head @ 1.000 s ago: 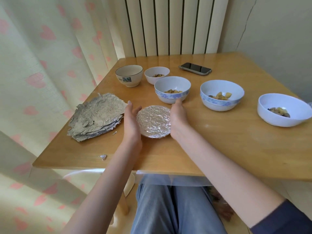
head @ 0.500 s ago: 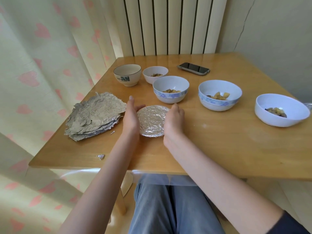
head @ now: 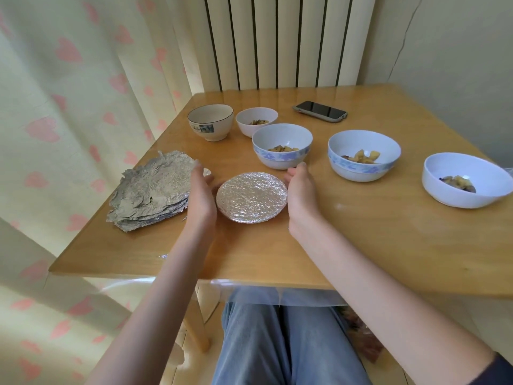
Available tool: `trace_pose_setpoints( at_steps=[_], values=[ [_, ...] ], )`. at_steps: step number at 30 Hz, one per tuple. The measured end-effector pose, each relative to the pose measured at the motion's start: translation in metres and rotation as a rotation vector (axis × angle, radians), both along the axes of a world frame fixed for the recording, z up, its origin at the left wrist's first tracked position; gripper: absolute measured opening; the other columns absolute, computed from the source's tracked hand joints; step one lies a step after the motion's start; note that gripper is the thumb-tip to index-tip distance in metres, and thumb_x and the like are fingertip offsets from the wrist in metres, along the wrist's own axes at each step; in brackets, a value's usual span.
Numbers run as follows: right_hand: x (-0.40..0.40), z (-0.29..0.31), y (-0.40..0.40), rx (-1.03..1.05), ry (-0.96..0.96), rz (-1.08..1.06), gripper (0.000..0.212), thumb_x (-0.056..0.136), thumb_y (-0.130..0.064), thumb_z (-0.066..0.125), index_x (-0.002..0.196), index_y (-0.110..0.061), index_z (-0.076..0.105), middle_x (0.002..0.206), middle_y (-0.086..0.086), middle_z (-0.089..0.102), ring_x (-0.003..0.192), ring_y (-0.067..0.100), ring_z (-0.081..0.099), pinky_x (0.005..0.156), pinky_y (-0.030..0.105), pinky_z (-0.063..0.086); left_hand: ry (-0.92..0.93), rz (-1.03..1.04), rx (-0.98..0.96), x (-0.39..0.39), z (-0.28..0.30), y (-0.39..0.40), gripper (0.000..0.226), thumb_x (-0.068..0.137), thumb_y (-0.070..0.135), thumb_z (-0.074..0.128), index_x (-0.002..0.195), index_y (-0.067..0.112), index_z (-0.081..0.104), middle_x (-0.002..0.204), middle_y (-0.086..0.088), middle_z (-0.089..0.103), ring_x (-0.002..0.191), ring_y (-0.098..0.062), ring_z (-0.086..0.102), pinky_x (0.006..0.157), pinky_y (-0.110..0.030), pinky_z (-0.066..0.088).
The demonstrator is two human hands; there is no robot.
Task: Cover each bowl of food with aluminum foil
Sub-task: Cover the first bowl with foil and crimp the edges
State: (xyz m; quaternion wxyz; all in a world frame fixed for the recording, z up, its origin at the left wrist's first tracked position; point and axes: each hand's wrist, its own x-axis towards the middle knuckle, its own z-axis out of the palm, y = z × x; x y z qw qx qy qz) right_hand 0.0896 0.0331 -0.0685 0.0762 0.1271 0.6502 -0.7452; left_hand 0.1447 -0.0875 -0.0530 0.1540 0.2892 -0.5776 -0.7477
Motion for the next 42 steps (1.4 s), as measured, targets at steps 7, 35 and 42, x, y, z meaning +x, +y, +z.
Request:
trace_pose_setpoints(
  at_steps=[7, 35, 42],
  values=[
    [0.018, 0.003, -0.019, -0.078, -0.003, -0.048, 0.030, 0.096, -0.032, 0.034, 0.115, -0.018, 0.053, 0.111, 0.001, 0.060, 0.100, 0.021, 0.055, 0.086, 0.034, 0.042, -0.041, -0.140, -0.002, -0.010, 0.009, 0.013, 0.072, 0.097, 0.062, 0.029, 0.119, 0.003, 0.062, 0.103, -0.018, 0.068, 0.084, -0.027, 0.067, 0.069, -0.033, 0.053],
    [-0.006, 0.000, 0.010, -0.040, -0.032, -0.017, 0.047, 0.089, -0.054, 0.031, 0.103, -0.024, 0.064, 0.111, 0.002, 0.065, 0.102, 0.026, 0.061, 0.091, 0.049, 0.049, -0.033, -0.306, 0.090, -0.018, -0.003, 0.027, 0.071, 0.096, 0.064, 0.026, 0.103, 0.004, 0.063, 0.088, -0.016, 0.075, 0.089, -0.033, 0.070, 0.087, -0.045, 0.054],
    [-0.021, 0.004, 0.020, 0.002, -0.036, 0.151, 0.054, 0.096, -0.057, 0.025, 0.094, -0.023, 0.067, 0.119, 0.010, 0.062, 0.110, 0.027, 0.058, 0.100, 0.045, 0.044, -0.078, -0.337, 0.023, -0.020, -0.003, 0.018, 0.072, 0.096, 0.065, 0.025, 0.101, 0.005, 0.064, 0.094, -0.016, 0.073, 0.091, -0.030, 0.069, 0.084, -0.040, 0.053]
  ],
)
